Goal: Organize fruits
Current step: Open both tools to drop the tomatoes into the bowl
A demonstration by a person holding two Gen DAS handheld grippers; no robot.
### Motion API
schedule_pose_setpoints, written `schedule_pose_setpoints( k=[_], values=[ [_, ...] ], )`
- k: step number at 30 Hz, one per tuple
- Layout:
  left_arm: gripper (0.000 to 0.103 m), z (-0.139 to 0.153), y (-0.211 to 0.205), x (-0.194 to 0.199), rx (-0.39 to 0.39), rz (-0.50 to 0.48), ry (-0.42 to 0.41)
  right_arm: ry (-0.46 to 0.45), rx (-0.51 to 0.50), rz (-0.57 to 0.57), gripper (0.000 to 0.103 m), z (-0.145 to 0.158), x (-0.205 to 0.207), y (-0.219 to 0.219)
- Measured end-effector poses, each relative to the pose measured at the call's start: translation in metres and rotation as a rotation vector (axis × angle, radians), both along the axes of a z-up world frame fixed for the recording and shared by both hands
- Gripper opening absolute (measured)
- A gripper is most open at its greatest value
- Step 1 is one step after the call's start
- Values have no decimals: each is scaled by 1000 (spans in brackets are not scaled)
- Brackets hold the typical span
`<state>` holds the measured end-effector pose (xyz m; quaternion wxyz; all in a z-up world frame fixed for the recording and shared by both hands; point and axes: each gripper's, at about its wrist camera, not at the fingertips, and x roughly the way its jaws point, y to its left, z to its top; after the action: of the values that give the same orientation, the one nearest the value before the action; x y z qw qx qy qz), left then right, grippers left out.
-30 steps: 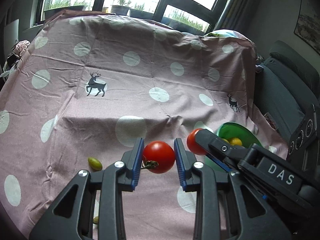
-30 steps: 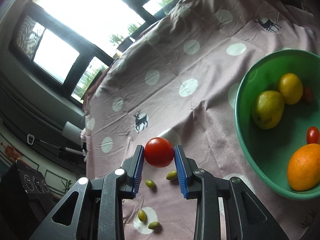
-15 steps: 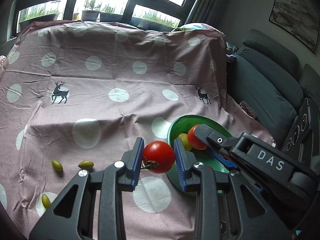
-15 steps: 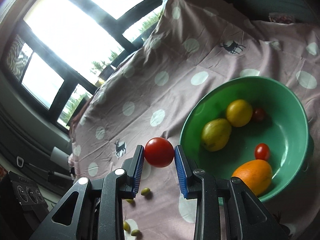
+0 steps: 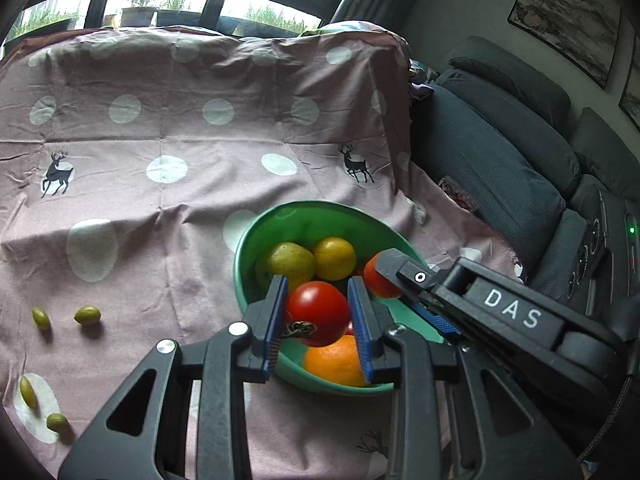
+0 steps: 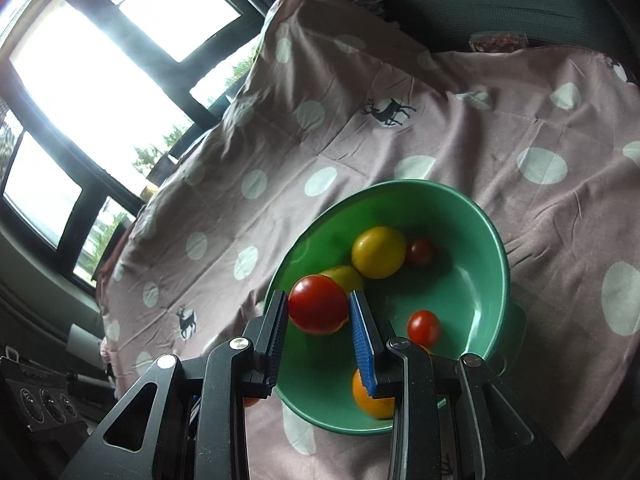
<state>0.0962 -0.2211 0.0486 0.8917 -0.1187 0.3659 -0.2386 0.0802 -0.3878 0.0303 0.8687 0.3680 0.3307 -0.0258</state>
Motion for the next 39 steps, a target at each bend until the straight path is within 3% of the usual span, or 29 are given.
schedule_pose_setpoints(
  k=[16,39],
  values=[
    [31,-23,-38,8,34,-71,68,99,-11,-28,34,-17,1,-23],
    [32,-39,-41,17,109,-59,104,185,-30,-6,34,-29,10,-19]
  ],
)
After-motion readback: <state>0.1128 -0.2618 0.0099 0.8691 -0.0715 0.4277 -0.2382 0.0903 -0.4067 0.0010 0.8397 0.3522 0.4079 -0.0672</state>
